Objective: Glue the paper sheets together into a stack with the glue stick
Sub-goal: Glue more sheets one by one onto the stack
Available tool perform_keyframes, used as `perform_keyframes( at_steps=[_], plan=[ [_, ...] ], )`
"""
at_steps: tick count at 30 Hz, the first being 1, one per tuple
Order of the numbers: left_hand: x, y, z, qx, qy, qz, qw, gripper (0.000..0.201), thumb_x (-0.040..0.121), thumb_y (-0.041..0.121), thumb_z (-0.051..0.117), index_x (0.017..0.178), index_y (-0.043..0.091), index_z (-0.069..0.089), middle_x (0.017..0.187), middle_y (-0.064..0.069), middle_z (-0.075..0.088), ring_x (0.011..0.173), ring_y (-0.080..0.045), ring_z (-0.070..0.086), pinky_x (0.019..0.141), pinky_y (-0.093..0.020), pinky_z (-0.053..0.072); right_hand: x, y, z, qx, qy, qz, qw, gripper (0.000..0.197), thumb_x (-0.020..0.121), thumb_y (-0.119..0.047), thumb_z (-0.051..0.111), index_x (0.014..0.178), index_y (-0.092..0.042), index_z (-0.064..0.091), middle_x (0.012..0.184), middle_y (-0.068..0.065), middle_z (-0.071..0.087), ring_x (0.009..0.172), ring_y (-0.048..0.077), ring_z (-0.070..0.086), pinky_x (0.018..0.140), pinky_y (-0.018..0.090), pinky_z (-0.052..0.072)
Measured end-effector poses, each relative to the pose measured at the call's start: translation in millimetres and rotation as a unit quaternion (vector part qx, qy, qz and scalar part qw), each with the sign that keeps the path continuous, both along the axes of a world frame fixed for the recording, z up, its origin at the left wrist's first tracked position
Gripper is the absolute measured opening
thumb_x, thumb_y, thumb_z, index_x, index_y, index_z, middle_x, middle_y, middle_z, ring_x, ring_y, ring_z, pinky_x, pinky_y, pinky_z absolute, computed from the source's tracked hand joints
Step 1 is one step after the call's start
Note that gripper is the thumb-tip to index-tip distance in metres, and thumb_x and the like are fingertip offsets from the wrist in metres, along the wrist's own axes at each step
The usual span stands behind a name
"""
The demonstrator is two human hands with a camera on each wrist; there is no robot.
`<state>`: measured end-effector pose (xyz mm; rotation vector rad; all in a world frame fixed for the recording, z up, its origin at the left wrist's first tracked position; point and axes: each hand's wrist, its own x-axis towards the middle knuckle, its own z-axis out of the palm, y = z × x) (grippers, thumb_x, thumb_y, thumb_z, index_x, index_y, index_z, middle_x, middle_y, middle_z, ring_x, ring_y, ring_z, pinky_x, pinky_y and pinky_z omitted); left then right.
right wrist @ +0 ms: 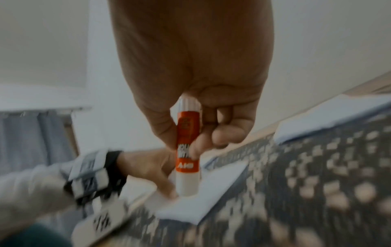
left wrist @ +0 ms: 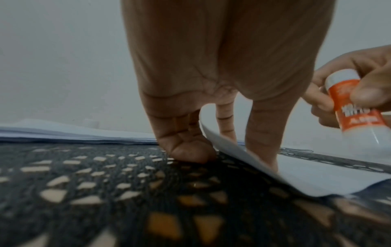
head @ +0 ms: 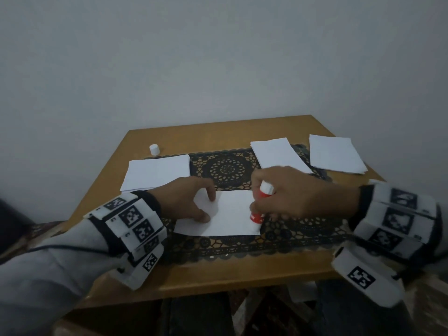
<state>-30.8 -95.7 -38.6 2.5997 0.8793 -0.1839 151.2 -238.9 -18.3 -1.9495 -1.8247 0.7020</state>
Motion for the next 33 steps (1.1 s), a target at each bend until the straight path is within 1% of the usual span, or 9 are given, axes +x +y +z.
perform_keyframes(
  at_steps=[2, 5, 9, 11, 15, 20, 23, 27, 33],
  plan=[
    [0, 1, 0, -0.009, -0.003, 0.001, 1.000, 0.038, 0.077, 0.031, 0.077, 0.109, 0.027, 0.056, 0.122, 0.011, 0.050, 0.110, -0.012, 0.045, 0.086, -0.025, 0.034, 11, -2, 14, -0.010, 0.069, -0.003, 0.998, 0.019, 0.084, -0.023, 0.073, 0.087, -0.014, 0.056, 0.073, 0.006, 0.072, 0.060, 0.014, 0.066, 0.057, 0.027, 0.052],
    [0, 3, -1, -0.014, -0.004, 0.001, 1.000, 0.038, 0.077, 0.031, 0.077, 0.108, 0.028, 0.056, 0.115, 0.015, 0.047, 0.110, -0.012, 0.045, 0.085, -0.025, 0.033, 32, 1, 32, 0.003, 0.113, 0.000, 0.994, 0.022, 0.082, -0.016, 0.074, 0.097, -0.014, 0.058, 0.081, 0.001, 0.076, 0.073, 0.013, 0.072, 0.068, 0.027, 0.055],
    [0, 3, -2, -0.011, -0.005, -0.002, 1.000, 0.038, 0.077, 0.032, 0.076, 0.109, 0.029, 0.055, 0.120, 0.015, 0.049, 0.110, -0.011, 0.044, 0.085, -0.024, 0.033, 39, 23, 35, 0.050, -0.056, 0.024, 0.997, 0.022, 0.087, -0.025, 0.069, 0.108, -0.029, 0.065, 0.093, -0.016, 0.069, 0.083, -0.003, 0.061, 0.069, 0.008, 0.038],
    [0, 3, -2, -0.014, -0.010, 0.001, 1.000, 0.038, 0.077, 0.032, 0.077, 0.109, 0.029, 0.056, 0.118, 0.015, 0.048, 0.109, -0.010, 0.045, 0.084, -0.024, 0.034, 37, 40, 32, 0.078, -0.103, 0.003, 0.992, 0.016, 0.091, -0.026, 0.064, 0.107, -0.025, 0.064, 0.095, -0.013, 0.063, 0.080, -0.001, 0.054, 0.067, 0.013, 0.035],
    [0, 3, 0, -0.017, -0.015, 0.006, 1.000, 0.039, 0.075, 0.032, 0.078, 0.108, 0.029, 0.057, 0.113, 0.016, 0.048, 0.107, -0.010, 0.045, 0.082, -0.023, 0.035, 34, 81, 23, 0.104, 0.055, -0.058, 0.991, 0.008, 0.097, -0.016, 0.056, 0.103, -0.013, 0.053, 0.092, 0.004, 0.072, 0.082, 0.016, 0.065, 0.076, 0.039, 0.050],
    [0, 4, -2, -0.008, -0.016, -0.004, 1.000, 0.040, 0.075, 0.033, 0.078, 0.109, 0.028, 0.056, 0.110, 0.013, 0.045, 0.101, -0.011, 0.043, 0.080, -0.024, 0.034, 37, 134, 13, 0.143, 0.148, -0.125, 0.971, 0.015, 0.092, -0.004, 0.059, 0.107, -0.003, 0.056, 0.105, 0.023, 0.067, 0.089, 0.027, 0.066, 0.080, 0.038, 0.054],
    [0, 5, -4, 0.000, -0.016, -0.006, 1.000, 0.040, 0.075, 0.035, 0.077, 0.108, 0.030, 0.054, 0.103, 0.014, 0.042, 0.097, -0.010, 0.041, 0.078, -0.023, 0.033, 49, 163, -1, 0.146, 0.091, -0.172, 0.970, 0.022, 0.089, -0.019, 0.066, 0.104, -0.009, 0.053, 0.109, 0.015, 0.065, 0.098, 0.027, 0.066, 0.089, 0.045, 0.054],
    [2, 6, -5, 0.008, -0.014, 0.002, 1.000, 0.040, 0.075, 0.035, 0.077, 0.106, 0.032, 0.053, 0.088, 0.021, 0.034, 0.093, -0.011, 0.041, 0.074, -0.023, 0.032, 62, 186, -13, 0.161, -0.009, -0.209, 0.965, 0.029, 0.079, -0.029, 0.076, 0.099, -0.017, 0.059, 0.112, 0.006, 0.061, 0.092, 0.021, 0.057, 0.080, 0.033, 0.045],
    [0, 8, -8, 0.017, -0.010, 0.008, 1.000, 0.043, 0.071, 0.040, 0.080, 0.105, 0.038, 0.055, 0.115, 0.003, 0.038, 0.103, -0.019, 0.044, 0.088, -0.032, 0.044, 68, 201, -24, 0.145, -0.062, -0.218, 0.963, 0.034, 0.072, -0.025, 0.082, 0.102, -0.015, 0.069, 0.099, 0.004, 0.067, 0.093, 0.023, 0.065, 0.085, 0.034, 0.051]
  ],
)
